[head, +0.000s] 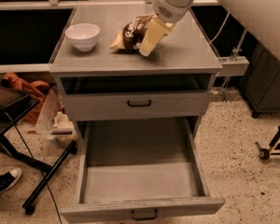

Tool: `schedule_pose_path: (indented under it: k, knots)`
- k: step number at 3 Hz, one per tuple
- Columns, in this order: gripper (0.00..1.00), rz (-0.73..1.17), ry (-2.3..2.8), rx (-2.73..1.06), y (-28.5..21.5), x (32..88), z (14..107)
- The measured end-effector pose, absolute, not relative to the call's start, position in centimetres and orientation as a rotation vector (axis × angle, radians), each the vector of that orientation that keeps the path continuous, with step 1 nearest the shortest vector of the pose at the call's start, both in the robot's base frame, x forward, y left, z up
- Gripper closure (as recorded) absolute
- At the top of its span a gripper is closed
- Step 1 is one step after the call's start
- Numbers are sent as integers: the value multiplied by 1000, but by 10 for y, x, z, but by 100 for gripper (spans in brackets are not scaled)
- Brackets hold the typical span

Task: Place brown chip bag into middle drawer

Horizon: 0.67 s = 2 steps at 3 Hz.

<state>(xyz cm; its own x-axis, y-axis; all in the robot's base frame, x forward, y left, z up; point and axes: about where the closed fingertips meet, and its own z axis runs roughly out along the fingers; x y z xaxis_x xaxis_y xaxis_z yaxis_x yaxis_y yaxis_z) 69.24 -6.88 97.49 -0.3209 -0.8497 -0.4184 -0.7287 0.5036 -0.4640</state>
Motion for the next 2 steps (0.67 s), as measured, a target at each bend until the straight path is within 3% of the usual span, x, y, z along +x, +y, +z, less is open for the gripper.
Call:
schedule_pose_path:
  k: [2]
  knots:
    - [0,-175,2077,-1222,-30,760,954]
